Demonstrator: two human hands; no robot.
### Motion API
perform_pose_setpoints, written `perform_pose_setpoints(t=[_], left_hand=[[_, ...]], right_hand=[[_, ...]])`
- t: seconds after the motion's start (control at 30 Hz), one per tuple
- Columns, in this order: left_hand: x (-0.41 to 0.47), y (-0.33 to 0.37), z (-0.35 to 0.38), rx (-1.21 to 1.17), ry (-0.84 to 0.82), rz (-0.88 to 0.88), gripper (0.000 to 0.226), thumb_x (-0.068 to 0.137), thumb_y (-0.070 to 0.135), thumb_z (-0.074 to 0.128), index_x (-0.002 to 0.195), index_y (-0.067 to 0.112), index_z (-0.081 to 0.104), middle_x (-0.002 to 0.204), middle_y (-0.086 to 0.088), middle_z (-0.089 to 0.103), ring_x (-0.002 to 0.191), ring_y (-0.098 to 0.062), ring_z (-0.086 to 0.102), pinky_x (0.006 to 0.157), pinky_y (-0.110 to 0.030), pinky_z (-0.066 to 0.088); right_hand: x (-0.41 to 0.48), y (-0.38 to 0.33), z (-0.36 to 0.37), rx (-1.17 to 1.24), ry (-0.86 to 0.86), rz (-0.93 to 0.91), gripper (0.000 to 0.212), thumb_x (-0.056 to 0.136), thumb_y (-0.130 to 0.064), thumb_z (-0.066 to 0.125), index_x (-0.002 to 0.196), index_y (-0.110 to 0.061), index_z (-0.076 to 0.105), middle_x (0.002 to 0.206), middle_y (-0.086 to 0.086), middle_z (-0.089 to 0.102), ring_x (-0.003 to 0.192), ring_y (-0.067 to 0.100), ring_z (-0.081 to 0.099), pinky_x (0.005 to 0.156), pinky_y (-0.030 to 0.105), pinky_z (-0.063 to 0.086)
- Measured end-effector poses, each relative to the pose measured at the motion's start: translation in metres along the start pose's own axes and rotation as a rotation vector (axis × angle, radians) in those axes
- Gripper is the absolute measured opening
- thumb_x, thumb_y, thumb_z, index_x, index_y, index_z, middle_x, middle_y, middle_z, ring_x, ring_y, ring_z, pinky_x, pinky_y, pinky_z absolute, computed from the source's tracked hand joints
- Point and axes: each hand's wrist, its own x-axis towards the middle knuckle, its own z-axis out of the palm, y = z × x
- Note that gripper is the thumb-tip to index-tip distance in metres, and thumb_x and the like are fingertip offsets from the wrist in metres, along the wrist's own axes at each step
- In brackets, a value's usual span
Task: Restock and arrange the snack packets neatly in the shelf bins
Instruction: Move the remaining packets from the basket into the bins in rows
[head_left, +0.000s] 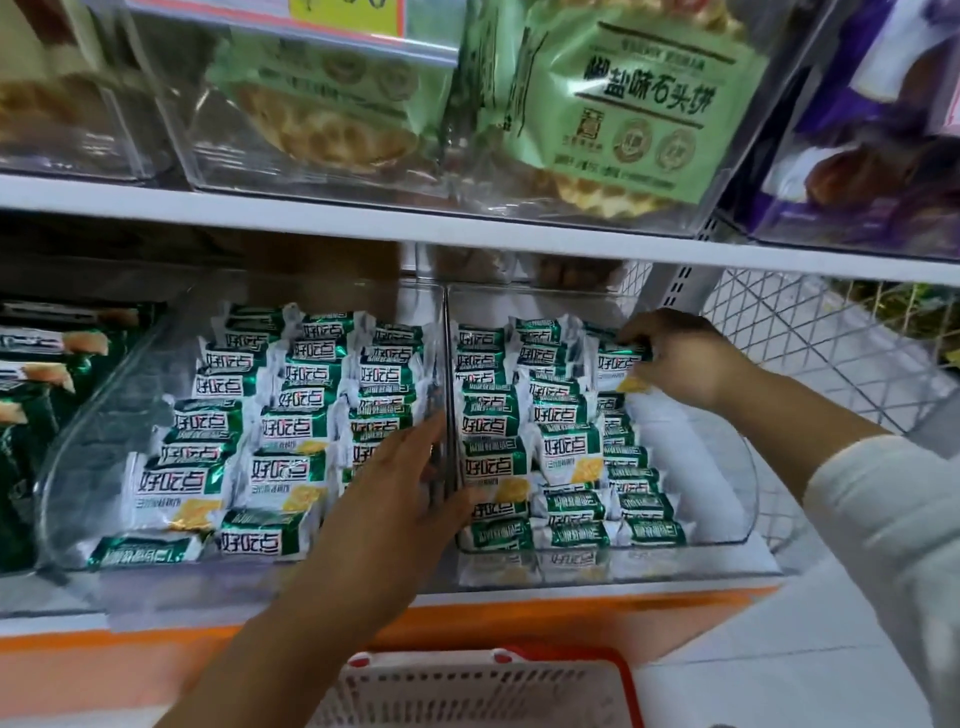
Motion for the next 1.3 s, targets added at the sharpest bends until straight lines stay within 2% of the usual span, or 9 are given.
perform_pose_setpoints(t=[0.13,0.33,0.47,0.63,0.73,0.83,1.0,1.13,1.3], left_hand=[[0.001,-0.005,0.001,-0.021,-0.007,0.015,0.07,0.091,0.044,0.062,0.147,0.05,0.022,0.112,0.038,0.033,0.107,0.003,0.046,0.09,-0.027,0.051],[0.003,-0.014,0.004,-0.035,0.01,0.022,0.068,0.091,0.044,0.062,0.148,0.048,0.026,0.131,0.027,0.038,0.113,0.006,0.047,0.093,-0.034,0.053],[0.001,-0.014,0.003,-0.02,0.011,0.027,0.07,0.087,0.049,0.061,0.148,0.047,0.027,0.128,0.024,0.04,0.108,0.002,0.053,0.088,-0.028,0.052],[-0.021,-0.012,-0.004,0.098,0.114,0.175,0.061,0.09,0.037,0.067,0.143,0.044,0.039,0.136,0.018,0.045,0.117,-0.007,0.052,0.097,-0.031,0.047],[-0.044,-0.021,-0.01,0.128,0.13,0.281,0.049,0.089,0.026,0.069,0.134,0.036,0.053,0.119,0.017,0.051,0.1,-0.003,0.058,0.087,-0.025,0.049],[-0.08,-0.053,0.003,0.152,0.01,0.27,0.038,0.089,0.021,0.069,0.126,0.026,0.062,0.112,0.012,0.057,0.091,-0.003,0.059,0.078,-0.021,0.051],[-0.162,-0.151,0.065,0.256,-0.335,-0.026,0.034,0.09,0.027,0.068,0.124,0.029,0.061,0.117,0.013,0.061,0.091,-0.002,0.057,0.081,-0.016,0.045],[-0.214,-0.216,0.112,0.232,-0.571,-0.265,0.039,0.094,0.032,0.063,0.131,0.028,0.055,0.131,0.004,0.057,0.102,-0.005,0.054,0.088,-0.014,0.04],[-0.231,-0.245,0.151,0.174,-0.686,-0.499,0.055,0.085,0.051,0.057,0.132,0.022,0.057,0.124,-0.002,0.06,0.112,-0.021,0.059,0.097,-0.029,0.046]], right_hand=[[0.01,-0.004,0.015,-0.031,-0.084,-0.047,0.037,0.084,-0.003,0.066,0.12,-0.012,0.063,0.124,0.011,0.061,0.106,0.027,0.058,0.087,0.029,0.047],[0.019,0.005,0.031,-0.168,-0.019,-0.073,0.039,0.081,-0.007,0.067,0.117,-0.022,0.066,0.111,0.013,0.05,0.103,0.031,0.049,0.082,0.032,0.044],[0.016,0.003,0.029,-0.187,-0.091,-0.037,0.046,0.086,-0.011,0.067,0.13,-0.023,0.06,0.12,0.014,0.052,0.11,0.032,0.05,0.089,0.032,0.043],[-0.034,-0.016,0.012,-0.032,0.204,-0.057,0.041,0.09,-0.012,0.061,0.131,-0.015,0.058,0.117,0.016,0.062,0.11,0.035,0.055,0.092,0.036,0.047],[-0.104,-0.05,0.005,0.238,0.27,-0.093,0.031,0.095,-0.017,0.057,0.125,-0.019,0.06,0.109,0.003,0.06,0.101,0.017,0.054,0.088,0.031,0.045],[-0.172,-0.085,0.028,0.549,0.01,-0.105,0.022,0.094,-0.016,0.06,0.115,-0.019,0.065,0.095,0.0,0.063,0.08,0.01,0.056,0.073,0.018,0.044],[-0.25,-0.108,0.15,0.596,-0.67,0.012,0.036,0.094,-0.02,0.062,0.129,-0.015,0.058,0.125,0.005,0.059,0.108,0.018,0.058,0.075,0.017,0.042],[-0.304,-0.083,0.256,0.542,-0.819,0.244,0.049,0.093,-0.031,0.062,0.14,-0.024,0.046,0.133,0.003,0.047,0.109,0.014,0.053,0.085,0.022,0.044],[-0.349,-0.064,0.325,0.636,-0.836,0.54,0.055,0.09,-0.004,0.065,0.14,-0.003,0.043,0.127,0.009,0.053,0.122,0.029,0.051,0.08,0.013,0.046]])
